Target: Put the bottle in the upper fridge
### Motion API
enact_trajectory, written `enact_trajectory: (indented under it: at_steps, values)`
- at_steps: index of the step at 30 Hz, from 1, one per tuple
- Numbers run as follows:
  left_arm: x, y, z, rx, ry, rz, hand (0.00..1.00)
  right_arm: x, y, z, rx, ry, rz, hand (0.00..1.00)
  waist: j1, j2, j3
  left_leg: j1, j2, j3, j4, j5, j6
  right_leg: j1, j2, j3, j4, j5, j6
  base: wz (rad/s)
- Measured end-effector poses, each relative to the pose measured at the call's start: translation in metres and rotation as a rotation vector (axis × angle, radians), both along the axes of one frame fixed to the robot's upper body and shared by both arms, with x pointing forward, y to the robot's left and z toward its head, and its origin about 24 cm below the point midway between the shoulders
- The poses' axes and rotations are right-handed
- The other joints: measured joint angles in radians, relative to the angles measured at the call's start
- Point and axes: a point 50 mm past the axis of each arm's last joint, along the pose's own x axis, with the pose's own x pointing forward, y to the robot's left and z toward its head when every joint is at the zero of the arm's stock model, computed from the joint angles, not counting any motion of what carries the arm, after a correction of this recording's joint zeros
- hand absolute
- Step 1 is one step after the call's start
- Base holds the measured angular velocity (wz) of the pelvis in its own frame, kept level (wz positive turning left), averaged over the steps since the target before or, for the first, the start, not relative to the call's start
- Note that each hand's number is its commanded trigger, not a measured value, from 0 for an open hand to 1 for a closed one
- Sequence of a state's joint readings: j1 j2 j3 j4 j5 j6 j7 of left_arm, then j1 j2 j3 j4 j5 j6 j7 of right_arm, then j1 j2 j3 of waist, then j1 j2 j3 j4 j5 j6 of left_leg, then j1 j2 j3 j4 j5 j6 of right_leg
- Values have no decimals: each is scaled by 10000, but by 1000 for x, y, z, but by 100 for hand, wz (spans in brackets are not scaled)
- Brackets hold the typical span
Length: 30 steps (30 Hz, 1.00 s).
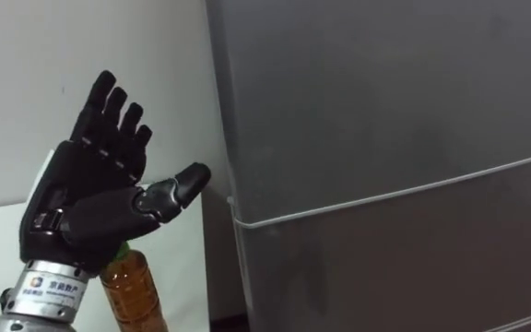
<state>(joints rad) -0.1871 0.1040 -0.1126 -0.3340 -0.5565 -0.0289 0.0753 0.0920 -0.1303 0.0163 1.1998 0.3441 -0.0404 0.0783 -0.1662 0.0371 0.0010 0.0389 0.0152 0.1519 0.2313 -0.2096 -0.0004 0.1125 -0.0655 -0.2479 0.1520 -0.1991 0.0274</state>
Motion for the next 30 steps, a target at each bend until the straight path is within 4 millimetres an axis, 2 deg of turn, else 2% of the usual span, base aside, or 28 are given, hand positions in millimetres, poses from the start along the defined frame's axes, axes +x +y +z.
enact_trajectory:
  at_steps: [6,11,23,30]
  values:
    - [0,-18,-1,286,123,-915,0,5,1,0,42,56,10,0,-258,90,9,-6,-5,1,-6,0,0,-25,0,5,13,1,-1,-1]
    - [-1,-35,5,513,-220,-2070,0,6,1,0,43,48,-36,0,-287,117,10,-28,6,84,-13,0,0,-93,-1,38,27,2,-2,-3]
    - [-1,-37,5,-4,-104,-2439,0,8,0,1,93,35,156,0,-292,135,-1,-104,6,81,-10,0,0,-135,-9,22,32,8,2,1]
    - [-2,-42,5,-37,-71,-2669,0,9,0,1,128,131,148,0,-281,114,29,-98,-1,82,-9,0,0,-98,-19,-29,9,8,4,0]
